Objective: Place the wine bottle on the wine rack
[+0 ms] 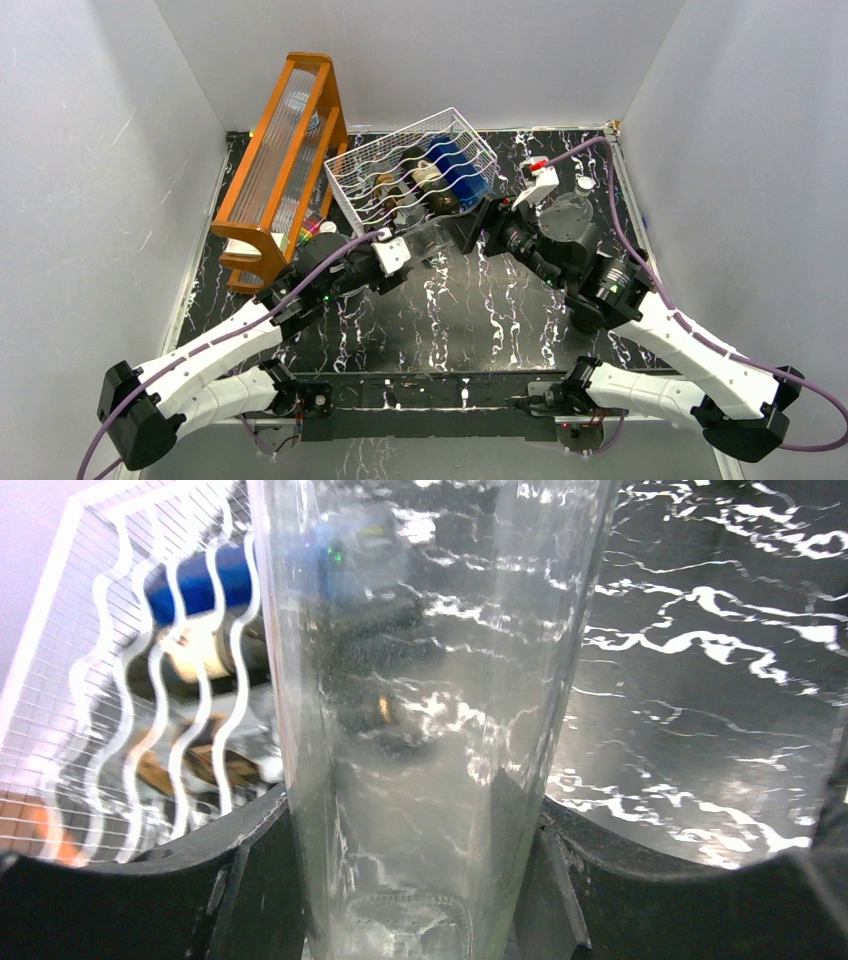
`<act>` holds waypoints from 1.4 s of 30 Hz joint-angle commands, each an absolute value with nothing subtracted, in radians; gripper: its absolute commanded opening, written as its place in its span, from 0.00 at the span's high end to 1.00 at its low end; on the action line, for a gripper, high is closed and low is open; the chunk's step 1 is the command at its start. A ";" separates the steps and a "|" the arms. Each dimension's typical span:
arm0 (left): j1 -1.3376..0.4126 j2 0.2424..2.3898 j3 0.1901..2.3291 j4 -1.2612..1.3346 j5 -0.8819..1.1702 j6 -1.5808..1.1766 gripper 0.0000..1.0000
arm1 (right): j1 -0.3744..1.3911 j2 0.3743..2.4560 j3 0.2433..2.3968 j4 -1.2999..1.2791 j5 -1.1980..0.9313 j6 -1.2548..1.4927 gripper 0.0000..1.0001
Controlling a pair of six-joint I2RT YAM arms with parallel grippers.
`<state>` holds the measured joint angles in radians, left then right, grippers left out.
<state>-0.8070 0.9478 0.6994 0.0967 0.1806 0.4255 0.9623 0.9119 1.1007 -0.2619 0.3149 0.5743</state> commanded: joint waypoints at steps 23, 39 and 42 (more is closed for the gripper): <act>-0.805 0.933 0.687 0.414 0.119 1.208 1.00 | 0.963 1.039 1.562 -0.781 0.250 0.246 0.13; -0.807 0.880 0.596 0.475 0.181 1.343 1.00 | 0.962 1.087 1.361 -0.610 0.042 0.189 0.12; -0.807 0.872 0.590 0.474 0.195 1.338 1.00 | 0.963 1.105 1.339 -0.598 0.028 0.183 0.12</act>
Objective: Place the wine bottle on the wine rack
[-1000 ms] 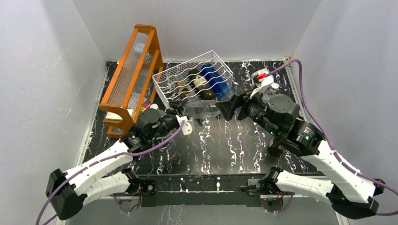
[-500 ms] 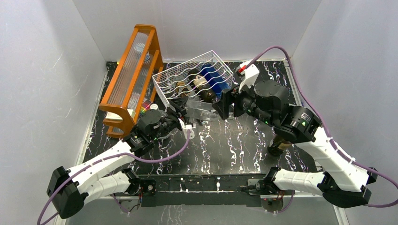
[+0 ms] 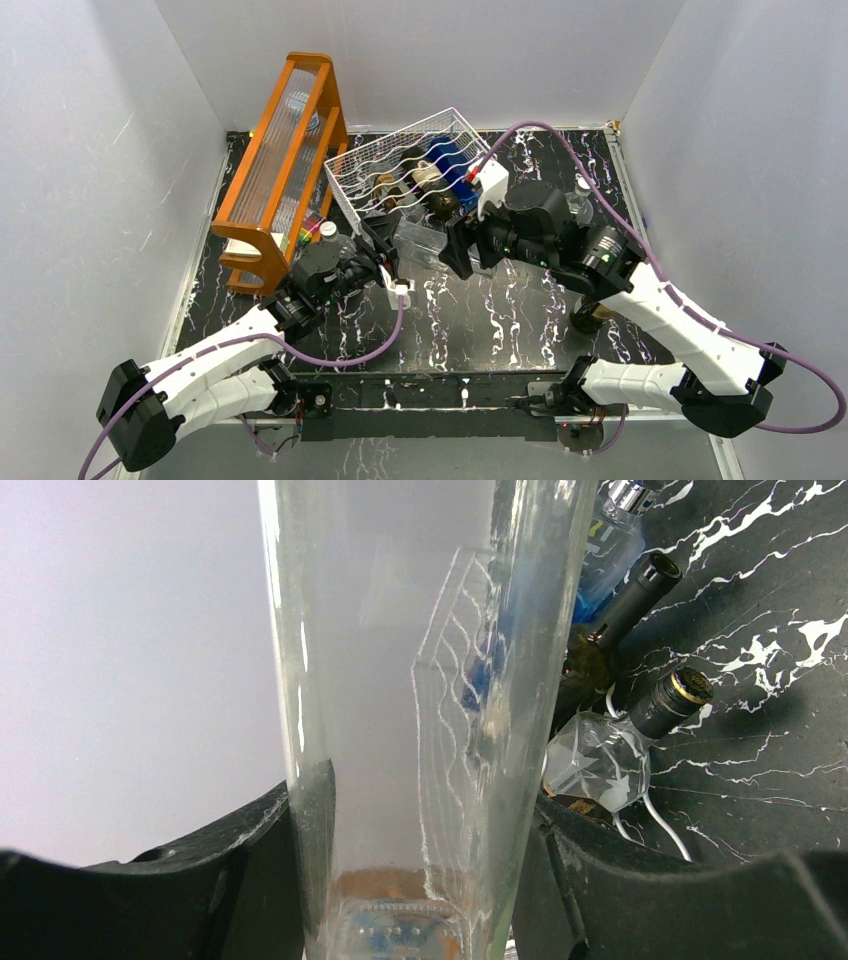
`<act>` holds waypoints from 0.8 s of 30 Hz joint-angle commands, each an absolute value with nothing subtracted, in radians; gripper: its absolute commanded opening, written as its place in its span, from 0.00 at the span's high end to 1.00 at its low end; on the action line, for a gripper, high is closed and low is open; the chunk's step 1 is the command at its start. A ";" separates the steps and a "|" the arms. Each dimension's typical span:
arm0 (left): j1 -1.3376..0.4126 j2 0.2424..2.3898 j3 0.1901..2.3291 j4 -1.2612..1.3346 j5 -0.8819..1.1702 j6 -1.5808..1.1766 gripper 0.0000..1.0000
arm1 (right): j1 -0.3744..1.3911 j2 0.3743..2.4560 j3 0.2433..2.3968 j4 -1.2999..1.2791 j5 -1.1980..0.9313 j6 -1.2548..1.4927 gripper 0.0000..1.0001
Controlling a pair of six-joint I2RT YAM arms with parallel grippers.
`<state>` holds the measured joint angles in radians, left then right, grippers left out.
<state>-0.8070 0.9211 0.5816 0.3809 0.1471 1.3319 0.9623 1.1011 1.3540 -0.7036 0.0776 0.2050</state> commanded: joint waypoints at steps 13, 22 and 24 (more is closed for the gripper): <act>-0.807 0.861 0.583 0.445 0.209 1.372 1.00 | 0.962 1.225 1.352 -0.646 -0.105 0.130 0.17; -0.807 0.873 0.603 0.395 0.201 1.378 1.00 | 0.962 1.259 1.363 -0.665 -0.113 0.139 0.67; -0.807 0.876 0.606 0.389 0.197 1.378 1.00 | 0.963 1.260 1.366 -0.670 -0.108 0.141 0.82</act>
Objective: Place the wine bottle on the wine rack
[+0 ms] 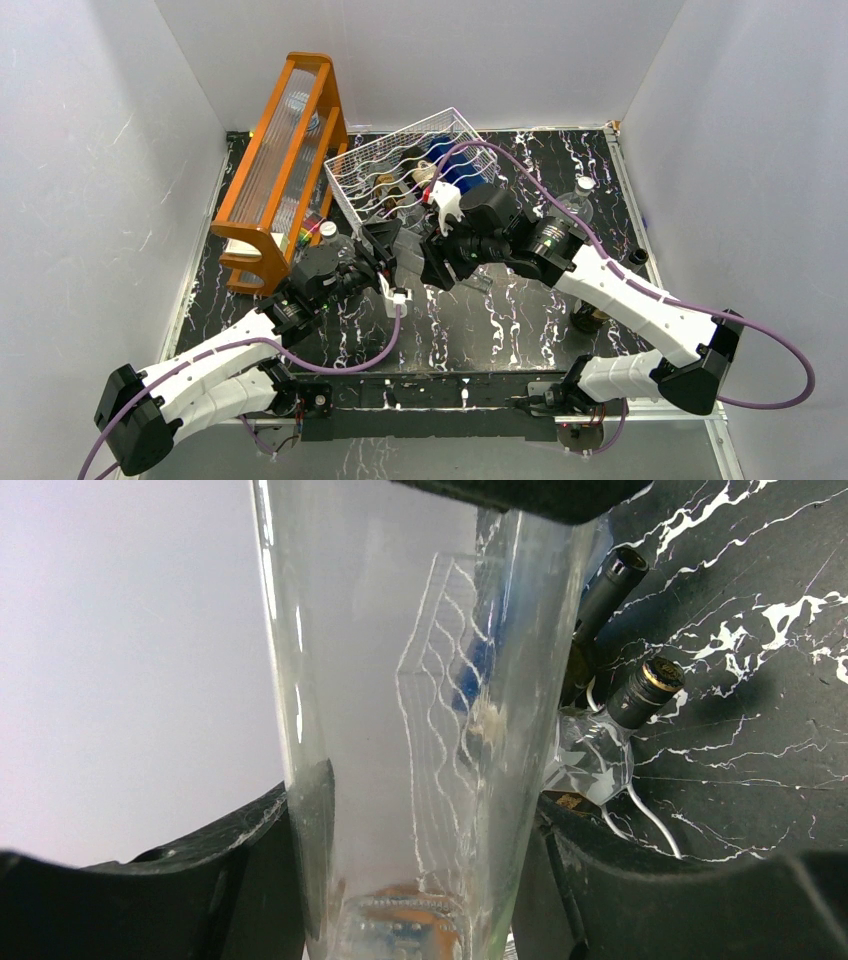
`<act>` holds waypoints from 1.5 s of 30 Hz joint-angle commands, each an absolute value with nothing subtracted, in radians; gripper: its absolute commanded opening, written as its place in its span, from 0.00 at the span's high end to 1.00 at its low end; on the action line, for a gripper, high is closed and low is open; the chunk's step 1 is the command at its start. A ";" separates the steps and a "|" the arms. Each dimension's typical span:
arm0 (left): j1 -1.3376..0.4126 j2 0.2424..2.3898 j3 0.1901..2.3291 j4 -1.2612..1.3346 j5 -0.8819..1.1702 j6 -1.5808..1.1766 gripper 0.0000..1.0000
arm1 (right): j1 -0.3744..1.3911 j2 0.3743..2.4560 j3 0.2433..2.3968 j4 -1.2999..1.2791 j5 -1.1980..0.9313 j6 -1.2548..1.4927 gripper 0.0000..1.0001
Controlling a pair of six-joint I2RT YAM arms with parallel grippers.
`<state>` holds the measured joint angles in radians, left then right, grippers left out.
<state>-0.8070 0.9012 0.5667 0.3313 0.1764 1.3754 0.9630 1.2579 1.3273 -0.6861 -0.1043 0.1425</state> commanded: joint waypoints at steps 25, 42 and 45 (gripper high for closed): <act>-0.807 0.752 0.739 0.292 0.146 0.923 0.02 | 0.962 1.168 1.138 -0.486 0.175 0.337 1.00; -0.807 0.855 1.053 -0.017 -0.285 0.071 0.02 | 0.961 1.411 0.959 -0.065 0.160 0.482 1.00; -0.806 0.931 1.107 -0.099 -0.319 0.039 0.02 | 0.961 1.455 0.936 0.035 0.163 0.498 1.00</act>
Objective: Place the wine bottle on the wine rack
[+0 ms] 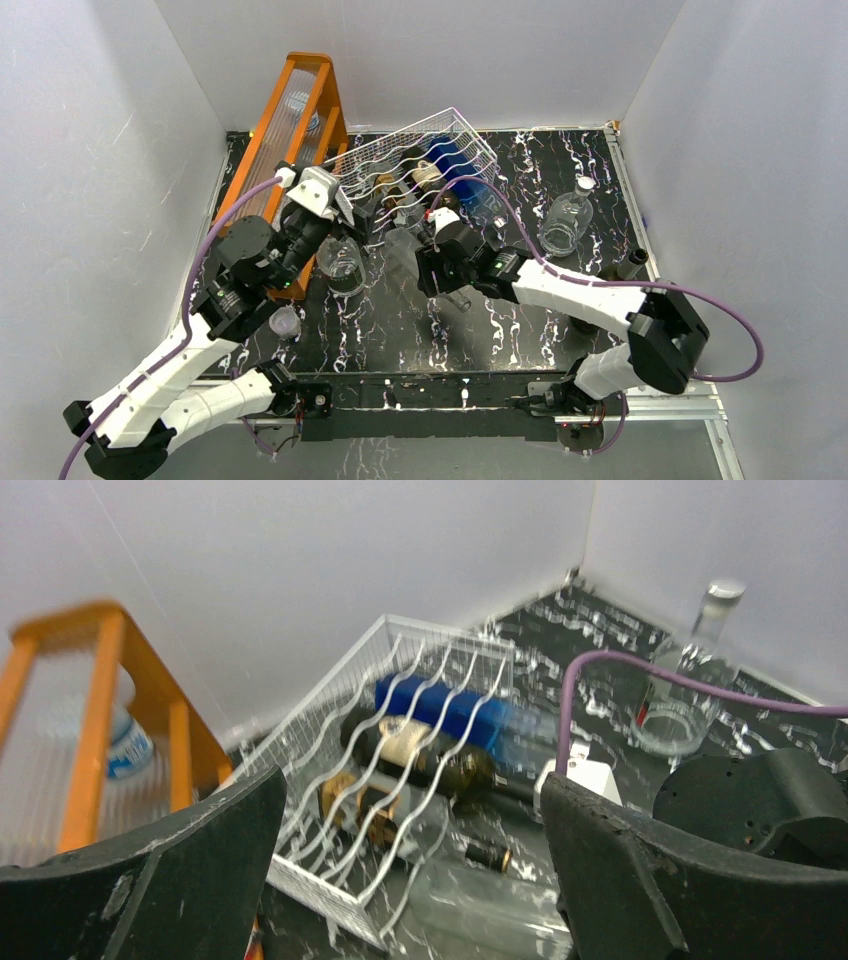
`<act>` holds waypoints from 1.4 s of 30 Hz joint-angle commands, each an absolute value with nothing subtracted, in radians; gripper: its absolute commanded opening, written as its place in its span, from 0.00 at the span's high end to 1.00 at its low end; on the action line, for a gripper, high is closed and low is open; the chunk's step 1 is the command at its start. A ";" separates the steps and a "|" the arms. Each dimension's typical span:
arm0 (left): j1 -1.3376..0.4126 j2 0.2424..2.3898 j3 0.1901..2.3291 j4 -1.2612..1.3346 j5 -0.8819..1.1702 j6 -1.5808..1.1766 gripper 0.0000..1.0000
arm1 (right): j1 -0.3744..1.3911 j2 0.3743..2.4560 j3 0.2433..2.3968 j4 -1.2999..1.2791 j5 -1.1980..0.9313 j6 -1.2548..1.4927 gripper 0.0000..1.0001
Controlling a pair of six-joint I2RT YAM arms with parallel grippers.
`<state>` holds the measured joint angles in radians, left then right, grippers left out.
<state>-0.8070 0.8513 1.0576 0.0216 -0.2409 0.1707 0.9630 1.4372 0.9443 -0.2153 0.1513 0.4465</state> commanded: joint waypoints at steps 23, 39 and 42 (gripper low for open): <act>-0.787 1.038 1.351 -0.369 -0.244 -0.117 0.02 | 0.961 1.735 1.027 0.403 0.224 0.516 1.00; -0.787 1.042 1.378 -0.391 -0.184 -0.130 0.02 | 0.907 1.975 1.217 0.575 0.223 0.571 1.00; -0.787 1.037 1.377 -0.391 -0.168 -0.138 0.02 | 0.898 2.007 1.260 0.557 0.202 0.587 1.00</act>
<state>-0.7929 1.0561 1.3403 -0.3786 -0.2081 -0.1211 0.9154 2.0003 1.1595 0.4232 0.2066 0.5552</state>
